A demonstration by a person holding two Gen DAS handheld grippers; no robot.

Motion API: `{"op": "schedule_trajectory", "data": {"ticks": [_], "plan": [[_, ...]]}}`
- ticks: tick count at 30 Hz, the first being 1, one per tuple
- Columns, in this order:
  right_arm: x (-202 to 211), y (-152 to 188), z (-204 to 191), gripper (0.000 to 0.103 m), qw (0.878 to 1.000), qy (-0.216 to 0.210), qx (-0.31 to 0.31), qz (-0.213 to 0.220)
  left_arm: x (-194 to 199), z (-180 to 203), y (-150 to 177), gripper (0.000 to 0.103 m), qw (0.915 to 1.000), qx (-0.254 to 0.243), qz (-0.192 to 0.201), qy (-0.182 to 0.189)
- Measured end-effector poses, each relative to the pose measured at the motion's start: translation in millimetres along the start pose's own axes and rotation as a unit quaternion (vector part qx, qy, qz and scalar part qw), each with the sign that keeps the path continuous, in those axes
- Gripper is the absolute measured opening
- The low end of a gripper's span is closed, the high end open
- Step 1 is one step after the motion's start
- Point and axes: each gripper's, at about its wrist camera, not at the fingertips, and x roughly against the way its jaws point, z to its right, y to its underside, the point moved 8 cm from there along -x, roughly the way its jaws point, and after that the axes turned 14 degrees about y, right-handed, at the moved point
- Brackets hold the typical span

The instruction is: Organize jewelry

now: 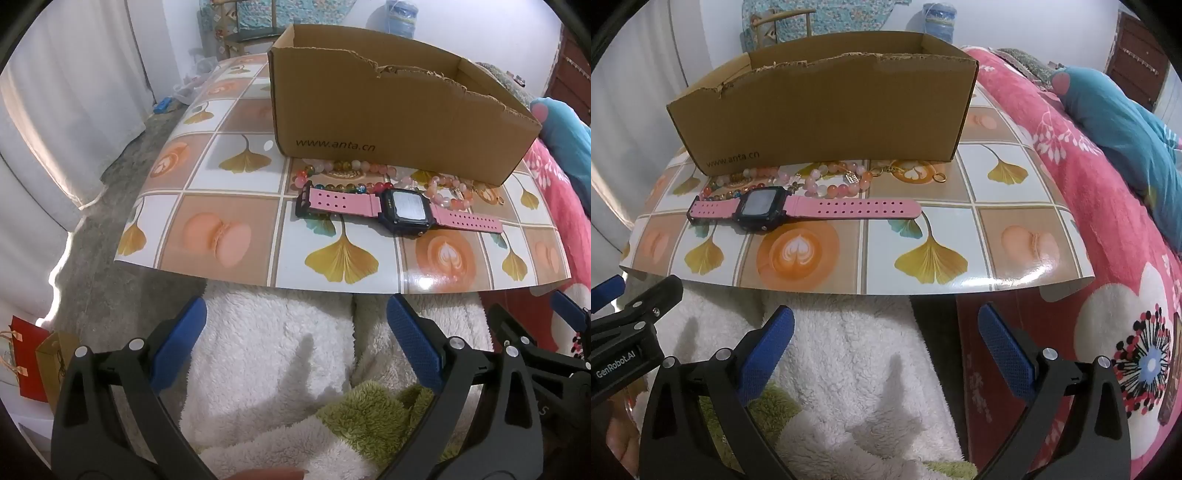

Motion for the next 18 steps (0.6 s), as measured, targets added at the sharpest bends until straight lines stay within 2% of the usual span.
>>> {"op": "schedule_trajectory", "data": {"ticks": [18], "plan": [[-0.3, 1.3, -0.6, 0.097, 1.000, -0.002, -0.003, -0.002, 0.1, -0.2, 3.8, 0.094, 1.0000, 0.002, -0.001, 0.001]]}}
